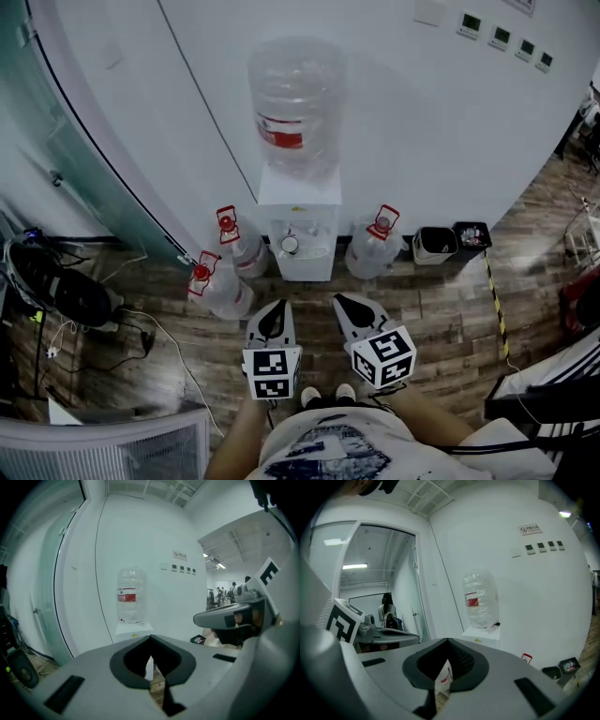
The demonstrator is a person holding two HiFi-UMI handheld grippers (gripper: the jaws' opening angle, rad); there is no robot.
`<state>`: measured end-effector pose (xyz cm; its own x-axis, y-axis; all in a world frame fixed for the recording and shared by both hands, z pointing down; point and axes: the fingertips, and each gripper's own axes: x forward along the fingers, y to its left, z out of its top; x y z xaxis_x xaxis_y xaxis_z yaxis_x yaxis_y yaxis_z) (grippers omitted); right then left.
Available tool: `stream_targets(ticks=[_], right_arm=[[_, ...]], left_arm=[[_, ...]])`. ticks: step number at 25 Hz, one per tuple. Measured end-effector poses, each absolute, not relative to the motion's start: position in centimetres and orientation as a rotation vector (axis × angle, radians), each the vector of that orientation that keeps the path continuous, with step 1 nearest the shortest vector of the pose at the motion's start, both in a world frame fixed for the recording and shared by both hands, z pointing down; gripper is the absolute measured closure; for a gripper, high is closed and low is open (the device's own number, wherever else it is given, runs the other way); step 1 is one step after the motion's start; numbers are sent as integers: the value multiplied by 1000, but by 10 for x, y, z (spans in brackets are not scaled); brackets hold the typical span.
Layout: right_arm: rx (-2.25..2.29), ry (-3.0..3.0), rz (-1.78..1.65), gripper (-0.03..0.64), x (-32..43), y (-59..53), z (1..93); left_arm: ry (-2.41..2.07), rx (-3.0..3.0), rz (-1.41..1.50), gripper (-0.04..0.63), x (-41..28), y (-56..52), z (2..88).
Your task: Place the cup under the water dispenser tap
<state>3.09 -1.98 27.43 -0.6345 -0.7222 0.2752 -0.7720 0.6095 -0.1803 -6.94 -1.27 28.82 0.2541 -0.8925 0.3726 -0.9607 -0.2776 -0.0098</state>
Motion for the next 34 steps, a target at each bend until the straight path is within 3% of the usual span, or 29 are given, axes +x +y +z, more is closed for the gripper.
stream_targets(ticks=[34], right_arm=[[1166, -2703, 450, 597, 52, -25, 284]], left_arm=[[-1738, 2242, 536, 545, -42, -17, 309]])
